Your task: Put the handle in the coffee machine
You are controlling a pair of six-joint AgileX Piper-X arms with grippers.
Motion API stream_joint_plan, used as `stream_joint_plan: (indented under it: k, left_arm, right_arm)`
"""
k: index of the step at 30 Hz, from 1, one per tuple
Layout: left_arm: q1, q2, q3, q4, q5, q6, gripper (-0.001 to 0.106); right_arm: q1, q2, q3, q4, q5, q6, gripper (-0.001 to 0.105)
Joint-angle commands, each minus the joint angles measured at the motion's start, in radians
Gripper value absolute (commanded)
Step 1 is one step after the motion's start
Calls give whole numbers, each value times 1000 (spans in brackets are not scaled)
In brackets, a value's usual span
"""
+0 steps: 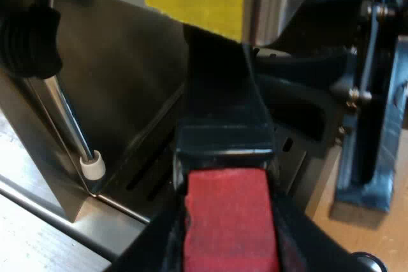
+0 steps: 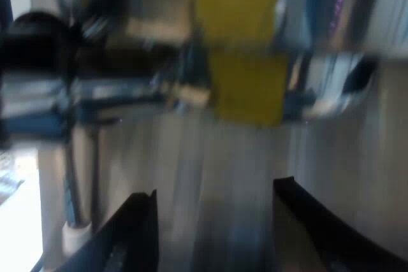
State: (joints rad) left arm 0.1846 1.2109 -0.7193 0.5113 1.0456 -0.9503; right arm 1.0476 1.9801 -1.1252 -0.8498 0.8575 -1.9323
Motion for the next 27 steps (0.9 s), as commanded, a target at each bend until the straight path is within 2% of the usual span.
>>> stream_joint_plan:
  k: [1,16,20,27]
  left_arm:
    - [2,-32,-31,-59,262,-18,0]
    - [2,-32,-31,-59,261,-18,0]
    - [2,-32,-31,-59,251,-18,0]
    - [2,-32,-31,-59,252,-18,0]
  right_arm:
    - [-21,1,-10,-40,5,-16,44]
    - [-47,1,-16,-117,-5,-25,44]
    - [-47,1,-16,-158,-10,-86,44]
    - [-47,1,-16,-193,-10,-92,44]
